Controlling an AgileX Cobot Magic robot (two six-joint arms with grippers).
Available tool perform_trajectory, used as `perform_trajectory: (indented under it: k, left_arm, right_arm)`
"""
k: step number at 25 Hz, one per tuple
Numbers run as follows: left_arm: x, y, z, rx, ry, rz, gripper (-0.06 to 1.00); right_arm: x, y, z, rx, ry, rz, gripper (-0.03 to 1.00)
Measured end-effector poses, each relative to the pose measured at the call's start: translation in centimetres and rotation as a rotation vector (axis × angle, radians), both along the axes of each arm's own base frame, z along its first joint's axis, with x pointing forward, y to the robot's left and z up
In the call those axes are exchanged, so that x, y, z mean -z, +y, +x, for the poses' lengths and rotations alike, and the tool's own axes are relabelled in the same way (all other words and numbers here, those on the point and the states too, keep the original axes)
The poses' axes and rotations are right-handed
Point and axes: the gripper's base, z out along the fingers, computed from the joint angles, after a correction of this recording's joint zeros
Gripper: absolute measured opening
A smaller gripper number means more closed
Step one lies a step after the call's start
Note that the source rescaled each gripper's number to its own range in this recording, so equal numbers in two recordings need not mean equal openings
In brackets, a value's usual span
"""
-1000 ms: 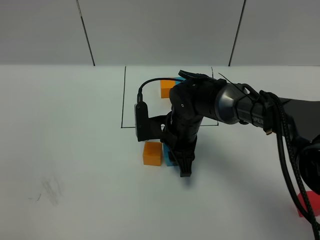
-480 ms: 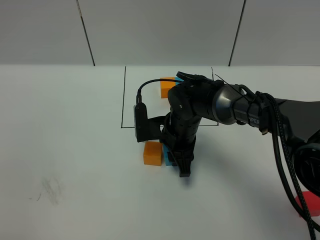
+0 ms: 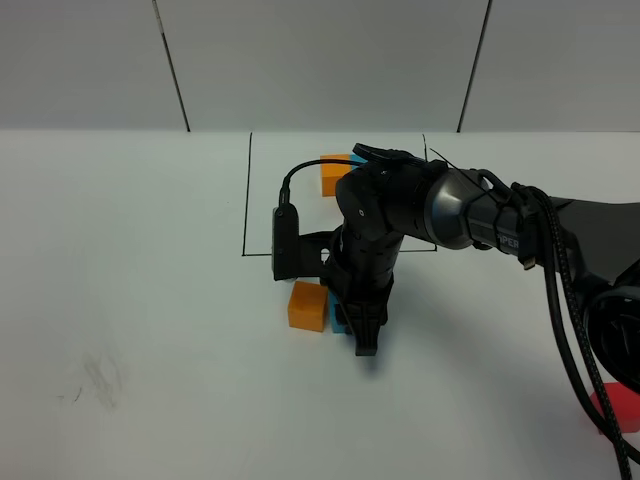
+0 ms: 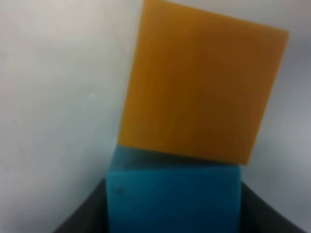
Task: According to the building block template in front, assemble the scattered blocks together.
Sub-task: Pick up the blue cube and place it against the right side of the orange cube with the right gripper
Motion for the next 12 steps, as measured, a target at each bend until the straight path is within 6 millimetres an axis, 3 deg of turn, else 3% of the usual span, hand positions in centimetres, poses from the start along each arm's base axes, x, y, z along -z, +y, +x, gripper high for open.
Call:
perform_trajectory:
  k: [12]
  left_arm:
    - [0.0, 0.0, 0.0, 0.0, 0.0, 0.0, 0.28]
  right_arm:
    - [0.0, 0.02, 0.16, 0.077, -0.009, 0.015, 0.24]
